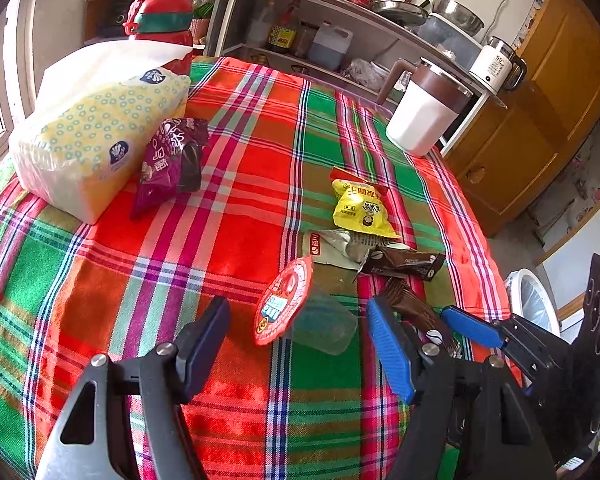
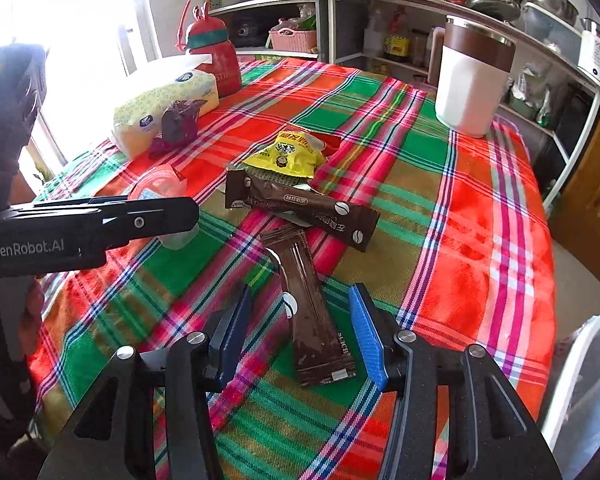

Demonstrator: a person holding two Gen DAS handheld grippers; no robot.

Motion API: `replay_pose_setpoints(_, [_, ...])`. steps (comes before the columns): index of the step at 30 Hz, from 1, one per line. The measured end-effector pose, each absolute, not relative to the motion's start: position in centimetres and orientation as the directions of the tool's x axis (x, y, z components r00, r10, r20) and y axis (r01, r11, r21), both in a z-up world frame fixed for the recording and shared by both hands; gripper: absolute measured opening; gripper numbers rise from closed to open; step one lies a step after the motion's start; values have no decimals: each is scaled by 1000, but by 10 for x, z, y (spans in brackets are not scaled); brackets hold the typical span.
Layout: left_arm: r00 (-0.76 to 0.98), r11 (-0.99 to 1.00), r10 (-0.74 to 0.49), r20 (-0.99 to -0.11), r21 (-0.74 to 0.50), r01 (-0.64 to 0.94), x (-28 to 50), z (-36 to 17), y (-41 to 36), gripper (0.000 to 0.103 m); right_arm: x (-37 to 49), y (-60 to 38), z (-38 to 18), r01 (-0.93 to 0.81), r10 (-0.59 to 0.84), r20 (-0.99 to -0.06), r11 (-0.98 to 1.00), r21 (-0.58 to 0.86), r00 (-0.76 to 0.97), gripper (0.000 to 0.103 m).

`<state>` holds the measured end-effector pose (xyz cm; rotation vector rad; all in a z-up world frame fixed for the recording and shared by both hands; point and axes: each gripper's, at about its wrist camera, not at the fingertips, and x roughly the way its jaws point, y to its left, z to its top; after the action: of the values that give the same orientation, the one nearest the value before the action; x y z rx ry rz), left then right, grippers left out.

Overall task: Collect trash
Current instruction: 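Grasp the red-lidded plastic cup with the left gripper while the right gripper grasps a brown chocolate wrapper, then carry the cup and wrapper over the bin and open both grippers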

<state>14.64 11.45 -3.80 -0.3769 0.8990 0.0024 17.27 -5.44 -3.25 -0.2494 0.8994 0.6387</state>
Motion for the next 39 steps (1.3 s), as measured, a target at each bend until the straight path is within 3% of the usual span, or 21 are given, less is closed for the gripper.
replay_pose_setpoints(3, [630,933,-138,-764,-314,-176,148,-39,114,72,174,-60,-32,-587,402,-788,807,64,467,37])
replay_pose_setpoints(10, [626,941,-100,-773,-279,-193,148,-39,113,69,170,-62,-31,-573,412,-784,815,89,465,24])
replay_pose_setpoints(17, [631,931,-97,-770,-295,-216,140,-40,125,57,163,-64,-29,-560,417,-773,823,97,479,22])
replay_pose_setpoints(39, [674,945,-114,-730,-289,-154,118,-23,110,56,144,-96,-10,-488,478,-706,846,212,523,21])
